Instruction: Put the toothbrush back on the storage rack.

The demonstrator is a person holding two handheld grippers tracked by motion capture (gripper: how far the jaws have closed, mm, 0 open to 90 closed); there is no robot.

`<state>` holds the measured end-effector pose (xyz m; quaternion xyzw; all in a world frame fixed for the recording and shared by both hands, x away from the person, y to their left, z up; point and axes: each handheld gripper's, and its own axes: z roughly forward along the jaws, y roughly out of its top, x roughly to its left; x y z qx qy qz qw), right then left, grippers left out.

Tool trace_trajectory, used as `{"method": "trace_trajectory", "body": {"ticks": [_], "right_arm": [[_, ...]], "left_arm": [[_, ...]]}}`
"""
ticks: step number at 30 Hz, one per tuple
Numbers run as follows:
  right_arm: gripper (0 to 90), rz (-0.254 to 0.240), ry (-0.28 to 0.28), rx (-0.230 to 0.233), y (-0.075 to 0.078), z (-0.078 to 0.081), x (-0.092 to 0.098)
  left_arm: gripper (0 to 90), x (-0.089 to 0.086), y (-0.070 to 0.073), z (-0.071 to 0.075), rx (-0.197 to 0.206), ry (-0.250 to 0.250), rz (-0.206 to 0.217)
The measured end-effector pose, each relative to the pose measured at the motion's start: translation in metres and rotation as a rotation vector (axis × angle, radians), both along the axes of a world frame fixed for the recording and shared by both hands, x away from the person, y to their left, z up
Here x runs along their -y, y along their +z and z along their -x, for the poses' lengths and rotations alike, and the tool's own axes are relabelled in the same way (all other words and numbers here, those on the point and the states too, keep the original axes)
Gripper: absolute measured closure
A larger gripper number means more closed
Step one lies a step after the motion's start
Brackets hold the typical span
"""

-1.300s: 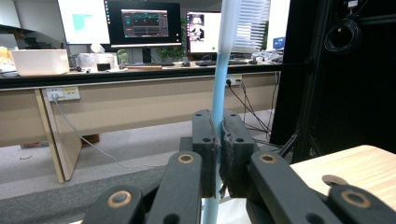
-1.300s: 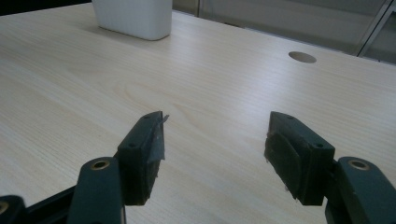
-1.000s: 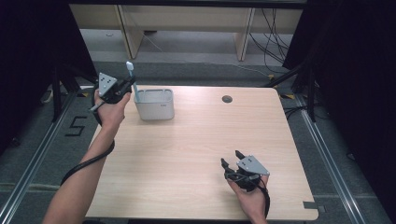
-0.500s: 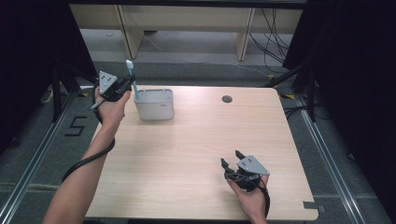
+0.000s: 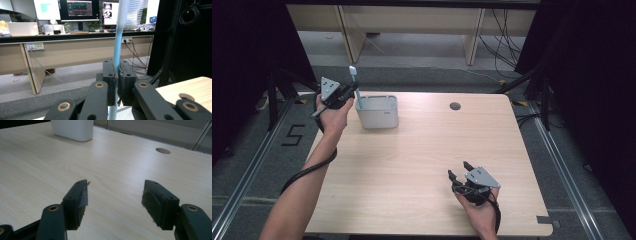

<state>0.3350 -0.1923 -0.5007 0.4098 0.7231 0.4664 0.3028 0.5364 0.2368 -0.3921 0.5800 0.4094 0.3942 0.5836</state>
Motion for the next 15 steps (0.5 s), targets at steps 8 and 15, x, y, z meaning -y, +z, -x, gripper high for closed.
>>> {"method": "trace_trajectory", "body": {"ticks": [8, 15], "right_arm": [[37.9, 0.019, 0.004, 0.015, 0.0, 0.0, 0.0], [37.9, 0.025, 0.004, 0.023, -0.001, -0.001, 0.0]], "left_arm": [[84.9, -0.001, -0.006, -0.001, -0.02, 0.004, -0.002], [84.9, -0.002, -0.013, -0.002, -0.038, 0.01, -0.002]]}}
